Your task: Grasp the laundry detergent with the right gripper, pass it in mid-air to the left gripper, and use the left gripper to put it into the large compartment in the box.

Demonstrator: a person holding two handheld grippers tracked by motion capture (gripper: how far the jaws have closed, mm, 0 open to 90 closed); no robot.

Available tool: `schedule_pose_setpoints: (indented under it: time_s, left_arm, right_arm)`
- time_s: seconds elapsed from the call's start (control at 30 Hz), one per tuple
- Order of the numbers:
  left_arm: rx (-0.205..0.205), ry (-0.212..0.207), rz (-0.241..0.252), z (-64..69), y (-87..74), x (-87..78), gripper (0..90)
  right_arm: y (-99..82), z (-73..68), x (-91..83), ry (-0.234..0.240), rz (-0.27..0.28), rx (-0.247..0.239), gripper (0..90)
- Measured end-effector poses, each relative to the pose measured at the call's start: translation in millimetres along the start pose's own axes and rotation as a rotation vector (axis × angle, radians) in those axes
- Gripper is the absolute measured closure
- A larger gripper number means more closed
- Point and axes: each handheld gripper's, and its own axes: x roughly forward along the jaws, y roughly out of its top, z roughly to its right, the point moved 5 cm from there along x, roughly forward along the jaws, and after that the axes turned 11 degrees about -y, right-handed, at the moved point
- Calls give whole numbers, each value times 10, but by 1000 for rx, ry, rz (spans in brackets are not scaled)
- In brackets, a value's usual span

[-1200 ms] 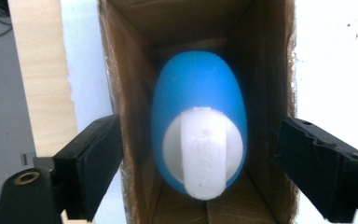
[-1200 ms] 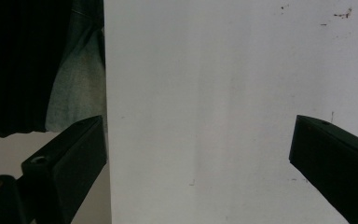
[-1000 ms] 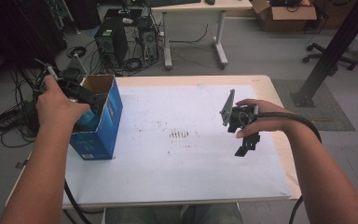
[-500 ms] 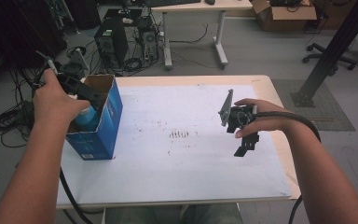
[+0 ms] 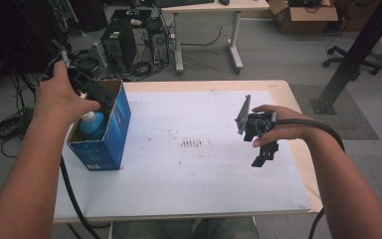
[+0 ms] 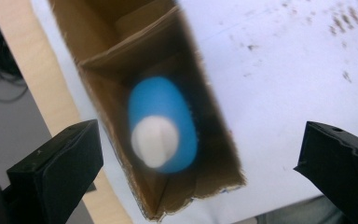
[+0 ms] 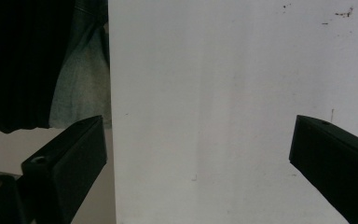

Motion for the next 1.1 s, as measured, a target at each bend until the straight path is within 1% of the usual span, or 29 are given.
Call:
schedule_pose_setpoints:
  time_s: [0.07, 0.1, 0.17, 0.27, 0.33, 0.37, 0.4, 0.47, 0.53, 0.57, 0.63, 0.7, 0.73, 0.77, 0.8, 0.83, 0.97, 1.1]
  left_arm:
    - [20, -53, 12, 74, 34, -57, 2]
    - [38, -81, 14, 114, 52, -80, 2]
    - [100, -118, 6, 200, 86, -118, 2]
    - [201, -166, -37, 328, 116, -149, 2]
    - [269, -216, -73, 414, 128, -156, 2]
    - [292, -242, -79, 449, 133, -156, 2]
    - [324, -283, -84, 506, 143, -157, 2]
    - [362, -319, -101, 576, 159, -150, 2]
    - [410, -329, -122, 627, 175, -139, 2]
    - [421, -346, -129, 652, 181, -138, 2]
    - [469, -359, -148, 709, 186, -139, 2]
    - [518, -389, -170, 782, 176, -132, 2]
    - [532, -404, -179, 812, 169, -128, 2]
    - [563, -413, -188, 858, 165, -121, 2]
    - [584, -426, -198, 894, 160, -112, 2]
    - [597, -428, -211, 925, 153, -102, 2]
    - [644, -412, -247, 1006, 151, -47, 2]
    - [681, -426, -279, 1062, 136, 4, 2]
  right_arm:
    - [0, 3, -7, 0, -1, 1, 40]
    - [2, 4, -8, -1, -1, 1, 40]
    - [6, 8, -14, -1, -6, -2, 41]
    - [19, 11, -29, -3, -9, -4, 40]
    - [28, 14, -37, -7, -10, -3, 40]
    - [32, 16, -42, -6, -13, -6, 40]
    - [37, 17, -41, -9, -12, -6, 40]
    - [44, 22, -46, -11, -21, -12, 40]
    - [55, 23, -52, -11, -23, -15, 40]
    - [60, 22, -56, -13, -23, -16, 40]
    - [72, 17, -63, -12, -24, -18, 41]
    - [76, 15, -67, -13, -28, -19, 40]
    - [77, 13, -68, -14, -30, -21, 40]
    - [79, 13, -68, -15, -31, -23, 40]
    - [82, 11, -69, -16, -37, -25, 41]
    - [84, 13, -68, -18, -41, -28, 41]
    - [100, 23, -96, -26, -59, -32, 41]
    - [131, 25, -145, -32, -64, -40, 41]
